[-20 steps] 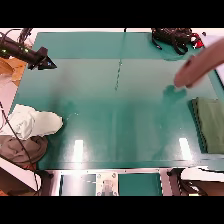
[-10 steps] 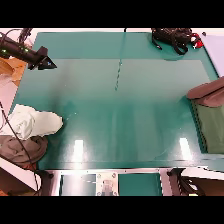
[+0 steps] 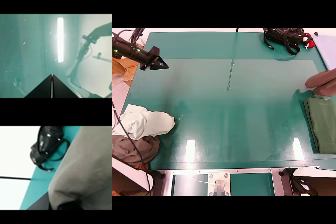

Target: Fold the shirts.

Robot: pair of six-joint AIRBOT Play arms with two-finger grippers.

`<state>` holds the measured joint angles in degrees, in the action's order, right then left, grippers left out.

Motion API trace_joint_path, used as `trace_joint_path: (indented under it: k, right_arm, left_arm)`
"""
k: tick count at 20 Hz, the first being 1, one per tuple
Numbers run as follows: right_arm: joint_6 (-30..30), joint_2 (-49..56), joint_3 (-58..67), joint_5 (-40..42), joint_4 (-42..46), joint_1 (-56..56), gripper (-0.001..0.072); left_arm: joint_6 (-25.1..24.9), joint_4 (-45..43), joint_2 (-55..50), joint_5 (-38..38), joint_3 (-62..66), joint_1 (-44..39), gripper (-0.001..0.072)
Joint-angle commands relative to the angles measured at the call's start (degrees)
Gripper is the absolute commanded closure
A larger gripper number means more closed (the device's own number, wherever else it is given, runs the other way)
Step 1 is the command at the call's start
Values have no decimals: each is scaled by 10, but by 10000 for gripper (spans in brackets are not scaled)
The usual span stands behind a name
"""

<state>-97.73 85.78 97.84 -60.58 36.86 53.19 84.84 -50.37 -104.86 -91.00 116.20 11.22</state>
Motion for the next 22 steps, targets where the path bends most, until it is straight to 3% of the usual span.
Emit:
trace_joint_path:
  k: [1, 5, 9, 13, 18, 19, 22]
  right_arm:
    - [9, 10, -2, 0, -22, 3, 688]
    - [-68, -5, -9, -127, 105, 22, 689]
    - [-131, -95, -72, -178, 210, 70, 688]
    - [-131, -163, -162, -240, 309, 118, 687]
    - [-131, -196, -310, -212, 479, 126, 684]
    - [-130, -196, -342, -193, 502, 126, 601]
    - [-130, -187, -421, -173, 544, 127, 120]
  left_arm:
    - [7, 0, 0, 1, 0, 0, 689]
    - [6, 0, 0, -1, 0, 0, 689]
    - [2, 0, 0, -22, 0, 0, 688]
    - [2, 0, 0, -41, 0, 0, 689]
    - [2, 0, 0, -40, 0, 0, 688]
    - [2, 0, 0, -41, 0, 0, 689]
    - [2, 0, 0, -40, 0, 0, 689]
